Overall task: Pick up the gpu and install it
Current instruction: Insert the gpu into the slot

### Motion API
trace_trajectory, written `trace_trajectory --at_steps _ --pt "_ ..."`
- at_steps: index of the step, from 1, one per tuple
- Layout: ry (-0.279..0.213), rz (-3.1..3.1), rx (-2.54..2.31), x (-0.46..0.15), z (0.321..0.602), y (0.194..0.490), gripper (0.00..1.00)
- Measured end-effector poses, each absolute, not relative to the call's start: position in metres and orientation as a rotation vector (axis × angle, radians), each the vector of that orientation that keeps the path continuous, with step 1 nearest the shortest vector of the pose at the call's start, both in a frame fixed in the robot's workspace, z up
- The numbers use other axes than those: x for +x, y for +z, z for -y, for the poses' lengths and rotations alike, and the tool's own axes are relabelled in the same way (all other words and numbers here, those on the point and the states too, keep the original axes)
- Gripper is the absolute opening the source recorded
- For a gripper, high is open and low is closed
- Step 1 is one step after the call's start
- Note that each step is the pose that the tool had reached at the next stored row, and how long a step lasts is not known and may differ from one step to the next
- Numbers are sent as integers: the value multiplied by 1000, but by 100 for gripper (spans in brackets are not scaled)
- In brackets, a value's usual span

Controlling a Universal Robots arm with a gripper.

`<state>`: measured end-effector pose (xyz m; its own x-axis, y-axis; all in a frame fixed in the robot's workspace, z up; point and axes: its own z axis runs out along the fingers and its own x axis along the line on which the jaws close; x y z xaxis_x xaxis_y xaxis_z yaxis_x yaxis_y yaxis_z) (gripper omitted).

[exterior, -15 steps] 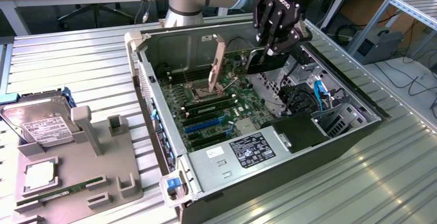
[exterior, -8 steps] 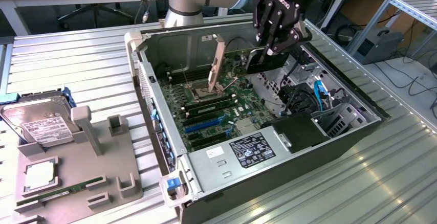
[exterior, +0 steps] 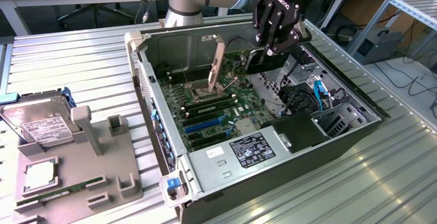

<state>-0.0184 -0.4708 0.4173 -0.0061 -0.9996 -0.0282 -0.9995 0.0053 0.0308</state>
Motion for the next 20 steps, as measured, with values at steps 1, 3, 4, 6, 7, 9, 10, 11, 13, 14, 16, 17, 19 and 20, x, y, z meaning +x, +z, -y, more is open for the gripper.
trace_trajectory --at_steps 1,3,4,6,7,9,10,11,13,14,16,17,19,20 --pt "-66 2226 2213 -18 471 417 27" --pt "-66 2226 2213 -18 471 416 27" --pt "-66 2226 2213 -18 471 415 27" --pt "-66 2226 2213 -18 471 413 27" --pt "-66 2226 2213 -18 471 413 27" --pt "-65 2226 2213 -18 471 413 27" --pt "-65 2226 2213 -18 471 413 27" --pt "-66 2226 2213 -18 471 413 27" --pt "-66 2226 2213 -18 471 413 27" --pt "-66 2226 2213 -18 471 413 27" --pt "-66 2226 2213 -18 471 412 27" --pt "-66 2226 2214 -18 471 412 27" --pt "-66 2226 2214 -19 471 410 27" --pt "-66 2226 2213 -19 471 409 27"
